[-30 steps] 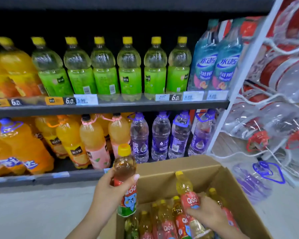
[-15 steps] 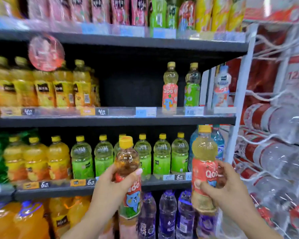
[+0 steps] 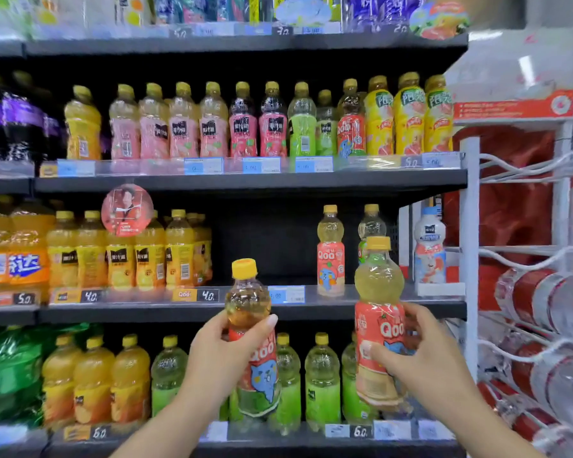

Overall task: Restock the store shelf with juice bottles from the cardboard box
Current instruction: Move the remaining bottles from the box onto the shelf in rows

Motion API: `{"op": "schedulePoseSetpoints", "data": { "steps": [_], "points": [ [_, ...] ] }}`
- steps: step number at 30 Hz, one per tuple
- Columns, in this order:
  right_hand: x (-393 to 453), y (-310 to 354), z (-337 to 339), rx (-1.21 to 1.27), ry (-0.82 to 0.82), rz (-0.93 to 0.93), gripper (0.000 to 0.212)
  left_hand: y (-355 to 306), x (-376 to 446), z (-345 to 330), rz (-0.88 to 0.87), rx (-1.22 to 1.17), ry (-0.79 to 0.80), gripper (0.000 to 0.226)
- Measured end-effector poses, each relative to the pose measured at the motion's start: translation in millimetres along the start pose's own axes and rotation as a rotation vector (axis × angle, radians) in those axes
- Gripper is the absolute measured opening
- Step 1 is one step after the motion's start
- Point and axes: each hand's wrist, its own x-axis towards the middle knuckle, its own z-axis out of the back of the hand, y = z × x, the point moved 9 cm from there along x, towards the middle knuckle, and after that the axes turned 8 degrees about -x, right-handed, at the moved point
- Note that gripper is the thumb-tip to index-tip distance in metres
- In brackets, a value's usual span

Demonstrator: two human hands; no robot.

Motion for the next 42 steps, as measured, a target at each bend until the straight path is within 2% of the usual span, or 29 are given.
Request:
{"op": "schedulePoseSetpoints", "data": {
  "steps": [6, 13, 15, 17, 18, 24, 27, 34, 42],
  "points": [
    [43.9, -4.5, -3.4, 0.056, 0.049, 0.032, 0.07, -14.5, 23.4, -24.5, 0.013, -0.014, -0.069, 0.026],
    [80.3, 12.3, -47.4, 0.115, 0.045, 0.101, 0.063, -10.9, 49.5, -6.2, -0.086, 0.018, -0.116, 0.029],
    [94.8, 28.5, -58.7, 0.135, 0.014, 0.152, 0.063, -2.2, 58.0, 2.1, -0.096, 0.009, -0.127, 0.038],
    [112.1, 46.0, -70.2, 0.154, -0.018, 0.193, 0.062, 1.1, 68.7, 12.5, -0.116, 0.011, -0.163, 0.061],
    [119.9, 55.1, -74.7, 0.152, -0.037, 0.212, 0.061, -1.6, 74.1, 17.8, -0.129, 0.007, -0.183, 0.065],
    [159.1, 83.9, -101.9, 0.14, -0.08, 0.248, 0.059, -35.9, 100.7, 36.6, -0.221, -0.04, -0.165, 0.025],
    [174.5, 81.0, -114.5, 0.152, -0.09, 0.252, 0.066, -32.9, 104.7, 45.2, -0.229, -0.046, -0.176, 0.023],
    [196.7, 78.8, -134.9, 0.066, -0.082, 0.255, 0.062, -21.5, 113.7, 51.8, -0.238, -0.038, -0.17, 0.027],
    [207.3, 52.0, -165.6, -0.111, -0.045, 0.142, 0.058, -18.1, 129.7, 57.2, -0.235, -0.059, -0.153, 0.027]
  ]
}}
